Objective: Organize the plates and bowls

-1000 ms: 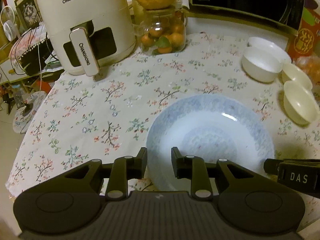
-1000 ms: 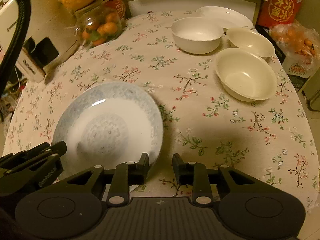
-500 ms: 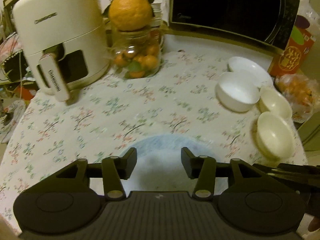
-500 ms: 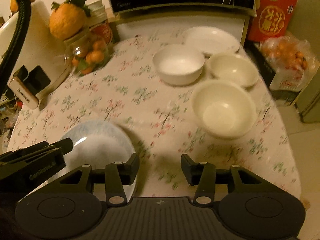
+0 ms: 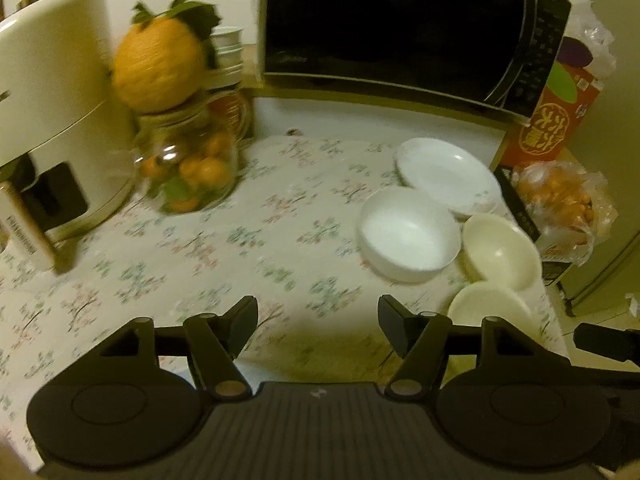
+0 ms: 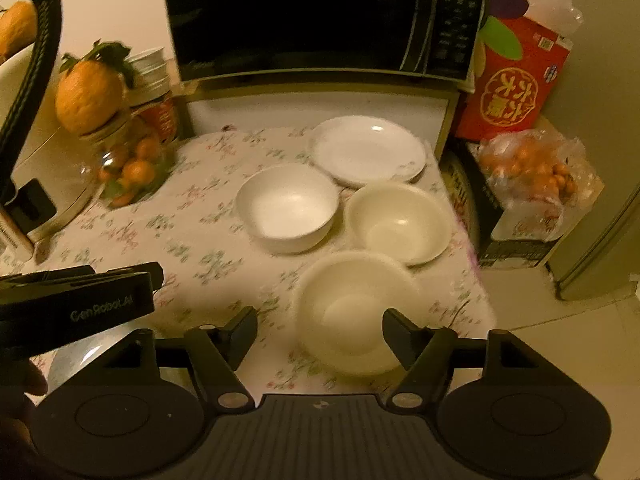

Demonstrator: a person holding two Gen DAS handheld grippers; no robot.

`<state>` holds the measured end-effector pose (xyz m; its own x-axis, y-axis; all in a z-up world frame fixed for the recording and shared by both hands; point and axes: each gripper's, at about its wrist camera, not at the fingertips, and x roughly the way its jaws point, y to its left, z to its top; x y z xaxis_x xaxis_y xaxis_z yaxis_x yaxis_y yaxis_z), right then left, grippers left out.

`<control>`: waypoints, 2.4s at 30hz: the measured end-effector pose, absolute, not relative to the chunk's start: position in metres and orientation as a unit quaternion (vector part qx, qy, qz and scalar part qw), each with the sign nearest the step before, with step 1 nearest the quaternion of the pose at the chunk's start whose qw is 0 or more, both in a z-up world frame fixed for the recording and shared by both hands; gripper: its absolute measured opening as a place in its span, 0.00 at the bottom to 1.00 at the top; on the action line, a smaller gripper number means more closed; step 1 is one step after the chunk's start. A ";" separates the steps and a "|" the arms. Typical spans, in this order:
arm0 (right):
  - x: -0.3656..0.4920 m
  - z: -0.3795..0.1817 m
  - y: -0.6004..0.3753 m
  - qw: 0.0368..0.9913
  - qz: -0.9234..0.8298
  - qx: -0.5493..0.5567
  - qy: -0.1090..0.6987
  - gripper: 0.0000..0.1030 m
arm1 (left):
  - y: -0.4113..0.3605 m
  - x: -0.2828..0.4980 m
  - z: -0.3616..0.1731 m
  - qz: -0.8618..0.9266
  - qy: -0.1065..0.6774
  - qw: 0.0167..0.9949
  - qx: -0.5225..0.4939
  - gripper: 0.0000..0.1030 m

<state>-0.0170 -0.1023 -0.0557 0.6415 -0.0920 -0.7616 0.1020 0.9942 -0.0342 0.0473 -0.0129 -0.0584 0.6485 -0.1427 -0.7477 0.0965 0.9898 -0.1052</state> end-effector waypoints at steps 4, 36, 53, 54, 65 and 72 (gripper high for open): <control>-0.004 -0.051 -0.120 0.910 -0.061 -0.001 0.411 0.70 | -0.024 0.068 -0.054 -0.072 0.410 0.909 -0.029 0.64; 0.179 -0.124 -0.307 0.876 -0.055 0.283 0.387 0.46 | -0.107 0.263 -0.117 -0.112 0.458 0.878 -0.078 0.41; 0.207 -0.164 -0.301 0.863 -0.047 0.302 0.402 0.10 | -0.124 0.277 -0.136 -0.131 0.471 0.870 -0.066 0.12; 0.207 -0.164 -0.301 0.865 -0.049 0.300 0.400 0.10 | -0.123 0.277 -0.137 -0.131 0.469 0.871 -0.069 0.11; 0.197 -0.145 -0.301 0.863 -0.052 0.305 0.398 0.11 | -0.117 0.266 -0.120 -0.139 0.456 0.874 -0.091 0.08; 0.183 -0.127 -0.301 0.864 -0.057 0.300 0.399 0.11 | -0.118 0.239 -0.095 -0.141 0.441 0.882 -0.084 0.08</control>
